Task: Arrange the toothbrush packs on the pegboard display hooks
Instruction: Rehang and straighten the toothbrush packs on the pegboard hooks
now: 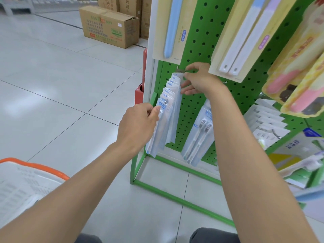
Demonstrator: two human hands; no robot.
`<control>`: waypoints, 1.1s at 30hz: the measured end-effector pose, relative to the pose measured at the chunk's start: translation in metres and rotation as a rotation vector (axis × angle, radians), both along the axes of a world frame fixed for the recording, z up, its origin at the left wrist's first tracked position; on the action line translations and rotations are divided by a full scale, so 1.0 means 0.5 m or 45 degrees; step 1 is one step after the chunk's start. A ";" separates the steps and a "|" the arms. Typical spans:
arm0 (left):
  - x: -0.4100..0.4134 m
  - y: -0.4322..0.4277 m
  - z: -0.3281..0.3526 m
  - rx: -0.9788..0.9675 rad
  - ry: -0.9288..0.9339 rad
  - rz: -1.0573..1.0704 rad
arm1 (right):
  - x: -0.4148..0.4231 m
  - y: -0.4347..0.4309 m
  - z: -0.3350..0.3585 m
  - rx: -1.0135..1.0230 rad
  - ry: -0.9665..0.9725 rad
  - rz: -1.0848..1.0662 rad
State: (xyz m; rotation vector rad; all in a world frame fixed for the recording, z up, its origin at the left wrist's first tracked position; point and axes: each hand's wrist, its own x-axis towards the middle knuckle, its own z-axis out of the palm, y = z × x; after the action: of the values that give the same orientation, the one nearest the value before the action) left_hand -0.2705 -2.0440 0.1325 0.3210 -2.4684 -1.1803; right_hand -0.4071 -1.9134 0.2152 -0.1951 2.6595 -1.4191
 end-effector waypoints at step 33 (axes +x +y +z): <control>0.004 0.012 -0.001 0.099 -0.016 -0.056 | -0.034 -0.050 -0.034 0.413 0.336 -0.164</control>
State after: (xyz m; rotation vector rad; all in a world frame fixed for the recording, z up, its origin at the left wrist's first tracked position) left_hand -0.2686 -2.0382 0.1318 0.2983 -2.4561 -1.2986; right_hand -0.4239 -1.9384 0.1981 -0.1926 3.1221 -1.0297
